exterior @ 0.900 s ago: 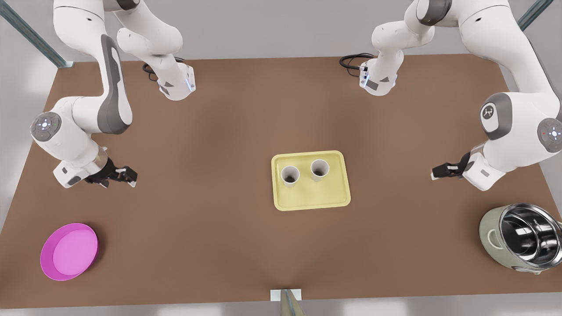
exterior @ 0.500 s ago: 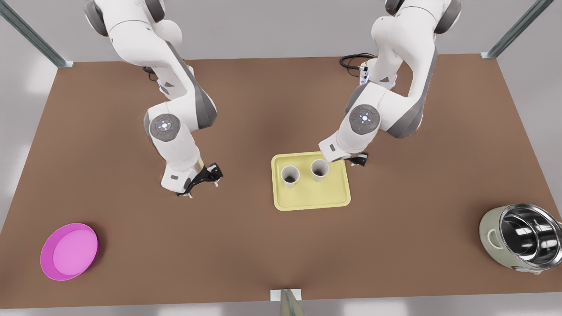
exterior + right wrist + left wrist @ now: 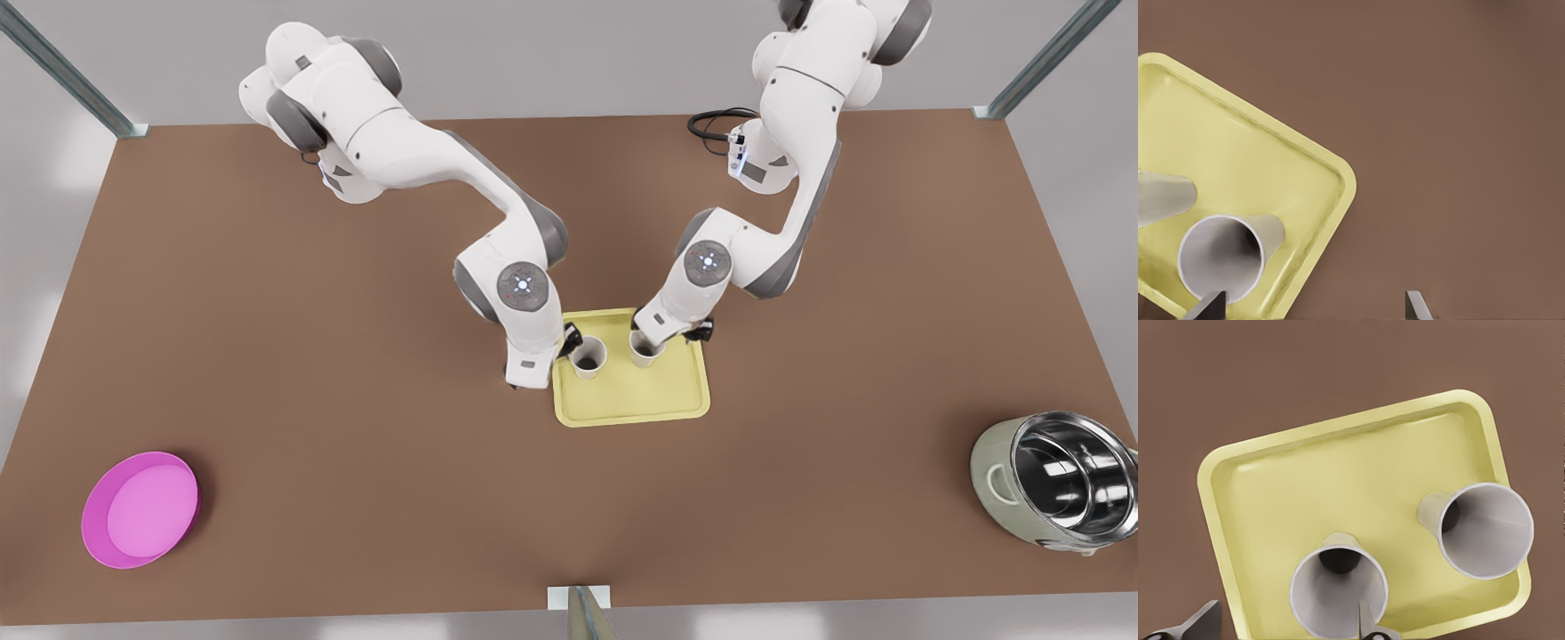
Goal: Use the left arm to pick up the white IKEA cup from the tray and place it on the middle-left position; use the right arm to pick up the white IKEA cup from the tray and place it on the middle-right position
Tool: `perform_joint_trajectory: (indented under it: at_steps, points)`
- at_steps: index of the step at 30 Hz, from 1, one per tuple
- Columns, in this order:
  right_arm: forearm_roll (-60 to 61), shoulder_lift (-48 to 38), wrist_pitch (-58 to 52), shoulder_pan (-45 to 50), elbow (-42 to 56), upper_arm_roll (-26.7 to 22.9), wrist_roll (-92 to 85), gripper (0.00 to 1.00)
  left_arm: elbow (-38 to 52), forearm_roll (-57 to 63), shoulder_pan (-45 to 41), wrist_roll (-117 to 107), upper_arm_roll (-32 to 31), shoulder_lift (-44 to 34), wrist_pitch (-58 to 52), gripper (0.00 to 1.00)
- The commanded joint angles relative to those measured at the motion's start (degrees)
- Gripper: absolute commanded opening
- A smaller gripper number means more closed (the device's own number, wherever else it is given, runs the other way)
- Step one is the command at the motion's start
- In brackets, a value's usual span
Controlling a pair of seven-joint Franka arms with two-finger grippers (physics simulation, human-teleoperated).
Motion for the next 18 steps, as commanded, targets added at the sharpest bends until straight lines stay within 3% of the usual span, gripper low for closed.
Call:
perform_joint_trajectory:
  at_steps: [1,5,18]
  points:
    - [0.0,1.8,2.2,0.6,0.2,0.9,13.2,1.0,0.1,0.8,0.1,-10.1,0.4,0.7,6.3,1.0]
    - [0.0,4.6,8.6,1.3,0.2,0.9,15.2,1.0,-1.1,3.2,0.2,-9.3,1.0,1.5,7.5,1.0]
    - [-0.6,7.2,8.5,2.5,-0.6,0.6,15.2,1.0,-6.8,3.2,-0.7,-10.8,0.9,0.4,12.9,1.0]
